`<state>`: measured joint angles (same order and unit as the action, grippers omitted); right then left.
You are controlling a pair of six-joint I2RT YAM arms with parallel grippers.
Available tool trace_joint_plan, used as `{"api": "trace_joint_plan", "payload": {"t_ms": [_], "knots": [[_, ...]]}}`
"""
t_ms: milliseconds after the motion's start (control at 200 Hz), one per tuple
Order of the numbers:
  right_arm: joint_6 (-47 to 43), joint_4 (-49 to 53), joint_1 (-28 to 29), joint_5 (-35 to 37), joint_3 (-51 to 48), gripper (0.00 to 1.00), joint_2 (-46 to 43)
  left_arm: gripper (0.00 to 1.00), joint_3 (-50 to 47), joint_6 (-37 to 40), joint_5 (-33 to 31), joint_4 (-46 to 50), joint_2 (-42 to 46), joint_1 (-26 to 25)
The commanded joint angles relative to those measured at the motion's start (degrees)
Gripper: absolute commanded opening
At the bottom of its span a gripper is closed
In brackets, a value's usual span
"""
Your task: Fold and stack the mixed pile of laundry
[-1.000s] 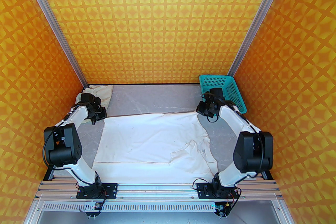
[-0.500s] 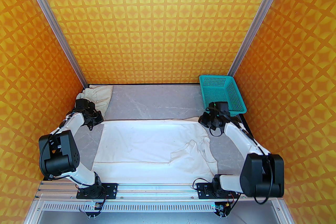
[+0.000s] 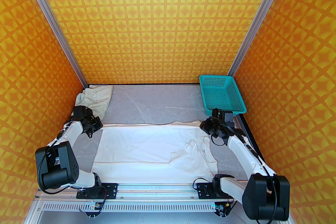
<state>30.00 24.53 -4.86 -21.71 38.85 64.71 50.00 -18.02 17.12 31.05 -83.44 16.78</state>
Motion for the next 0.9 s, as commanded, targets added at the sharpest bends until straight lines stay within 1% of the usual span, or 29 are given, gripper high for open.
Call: {"api": "trace_joint_plan", "payload": {"t_ms": [0,140,300,390,420,430,445,490,515,535,600,655,710,755,800,825,895], "knots": [[1.20,-0.37,-0.75,-0.57,-2.23,0.00,-2.12,0.00,-1.77,-1.53,-0.68,-0.53,2.00,0.94],[1.87,0.90,-1.18,-0.06,-3.99,0.00,-4.68,0.00,-3.83,-2.37,-0.78,-0.69,3.80,2.10],[3.87,1.15,-1.20,-0.04,-7.38,0.00,-8.42,0.00,-6.19,-2.23,-1.03,-0.36,4.87,2.25],[4.87,1.24,-1.20,0.05,-9.09,0.00,-9.00,0.00,-7.46,-3.53,-3.03,0.12,4.60,2.32],[5.18,1.16,-1.20,-0.32,-9.54,0.00,-8.88,0.08,-7.83,-4.05,-3.90,0.17,4.64,2.34],[5.27,1.14,-1.20,-0.47,-9.64,0.00,-8.83,0.11,-7.99,-4.31,-4.26,0.20,4.72,2.33],[5.39,1.13,-1.21,-0.63,-9.73,0.03,-8.77,0.18,-8.15,-4.61,-4.77,0.28,4.81,2.30],[5.67,1.62,-1.20,-0.57,-10.01,0.19,-8.84,0.39,-8.59,-5.56,-6.15,0.25,5.43,2.30],[5.57,2.19,-1.18,-0.34,-9.92,0.25,-8.89,0.46,-8.77,-6.11,-6.95,0.46,6.03,2.36],[5.39,2.61,-1.20,-0.14,-9.82,0.28,-9.04,0.48,-8.86,-6.48,-7.66,0.65,6.51,2.35],[4.73,4.89,-1.19,1.11,-9.08,0.39,-9.91,0.48,-8.80,-6.95,-9.37,0.97,8.60,2.37],[3.46,7.29,-1.20,2.36,-7.47,0.44,-10.81,0.48,-7.96,-7.18,-11.52,2.20,10.42,2.31],[1.99,10.15,-1.09,3.87,-5.30,0.45,-11.27,0.48,-6.27,-6.60,-12.65,3.30,11.86,2.35],[0.27,12.06,-0.90,4.38,-3.26,0.46,-11.06,0.45,-4.68,-5.91,-12.64,4.27,12.40,2.09],[-1.31,14.15,0.21,6.16,-0.76,0.46,-10.29,0.39,-2.70,-5.04,-12.57,5.48,12.37,0.98],[-2.17,15.41,1.74,7.80,0.78,0.47,-9.51,0.37,-1.51,-4.30,-12.56,6.27,12.12,0.04],[-3.51,17.24,7.11,12.61,4.66,0.48,-6.72,0.33,1.77,-3.45,-12.12,7.27,10.82,-4.40]]}}
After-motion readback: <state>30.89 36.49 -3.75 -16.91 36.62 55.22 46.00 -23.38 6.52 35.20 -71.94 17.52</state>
